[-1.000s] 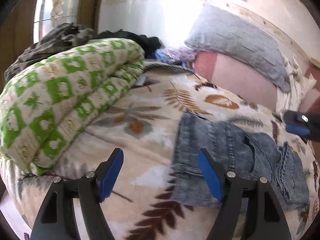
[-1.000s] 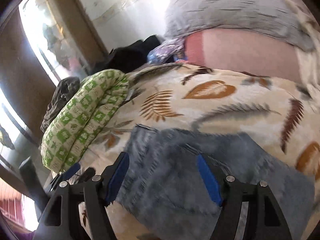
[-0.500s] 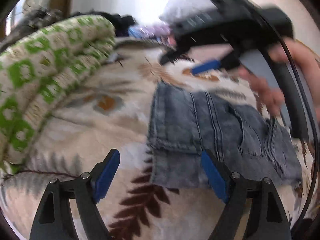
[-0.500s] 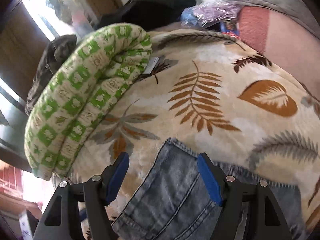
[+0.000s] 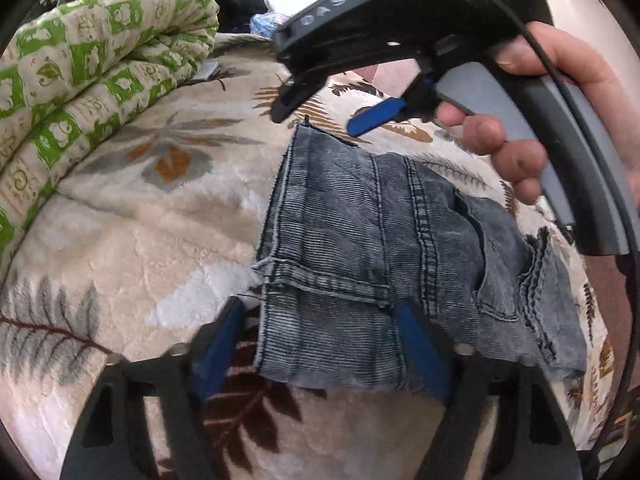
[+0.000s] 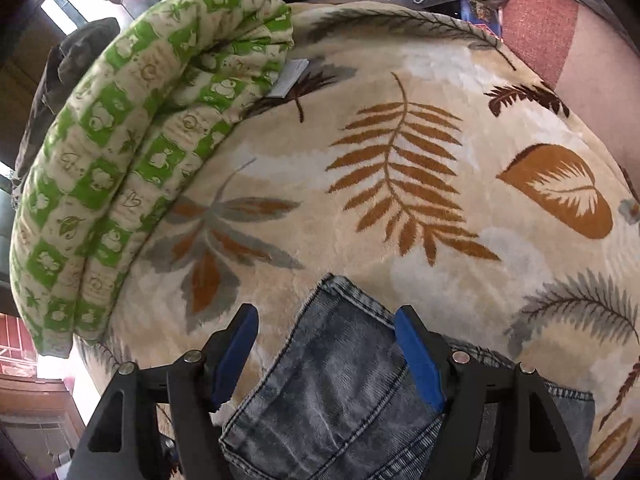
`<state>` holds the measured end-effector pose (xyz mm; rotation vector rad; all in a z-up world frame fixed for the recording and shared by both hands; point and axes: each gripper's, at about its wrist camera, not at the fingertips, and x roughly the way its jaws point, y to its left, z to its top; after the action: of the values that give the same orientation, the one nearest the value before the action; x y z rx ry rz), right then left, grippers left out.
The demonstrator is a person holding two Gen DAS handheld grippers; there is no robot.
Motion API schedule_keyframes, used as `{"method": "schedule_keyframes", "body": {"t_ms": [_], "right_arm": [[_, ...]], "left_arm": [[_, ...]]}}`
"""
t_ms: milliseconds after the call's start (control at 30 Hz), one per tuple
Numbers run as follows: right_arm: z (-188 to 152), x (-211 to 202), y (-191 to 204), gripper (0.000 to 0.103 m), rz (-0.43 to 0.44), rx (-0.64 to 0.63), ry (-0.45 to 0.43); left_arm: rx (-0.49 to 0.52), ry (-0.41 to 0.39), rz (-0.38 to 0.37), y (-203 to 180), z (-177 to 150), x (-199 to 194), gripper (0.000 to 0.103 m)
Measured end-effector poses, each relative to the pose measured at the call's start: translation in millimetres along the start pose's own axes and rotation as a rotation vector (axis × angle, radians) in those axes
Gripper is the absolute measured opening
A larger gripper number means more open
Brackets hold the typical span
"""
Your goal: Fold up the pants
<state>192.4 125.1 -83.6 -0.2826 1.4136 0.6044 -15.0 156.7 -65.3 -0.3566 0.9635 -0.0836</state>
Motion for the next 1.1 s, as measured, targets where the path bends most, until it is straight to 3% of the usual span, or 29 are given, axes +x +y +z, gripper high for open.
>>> {"method": "schedule_keyframes", "body": {"t_ms": [200, 267, 367, 467, 500, 567, 867, 1100], "right_arm": [[11, 20, 10, 0.074, -0.079, -0.035, 0.060], [12, 30, 13, 0.072, -0.117, -0.045, 0.090], [10, 45, 15, 0.041, -0.180, -0.070, 0.143], [7, 39, 17, 0.023, -0.187, -0.079, 0.116], [6, 34, 15, 0.016, -0.194, -0.071, 0.104], [3, 23, 10, 0.011, -0.177, -0.045, 0.077], [-41, -54, -19, 0.009, -0.095, 0.068, -0.138], [-98, -119, -59, 0.009, -0.014, 0.200, -0.361]], "left_arm": [[-0.035, -0.007, -0.064, 9, 4, 0, 0.054], [-0.050, -0.018, -0.061, 14, 6, 1, 0.035], [-0.090, -0.012, -0.094, 23, 9, 3, 0.032], [-0.097, -0.013, -0.112, 27, 10, 4, 0.029], [-0.093, -0.018, -0.114, 26, 10, 3, 0.029], [-0.089, -0.026, -0.118, 26, 11, 3, 0.027], [-0.030, -0.101, -0.144, 5, 14, -10, 0.020], [0.130, -0.234, -0.242, -41, 8, -36, 0.019]]}}
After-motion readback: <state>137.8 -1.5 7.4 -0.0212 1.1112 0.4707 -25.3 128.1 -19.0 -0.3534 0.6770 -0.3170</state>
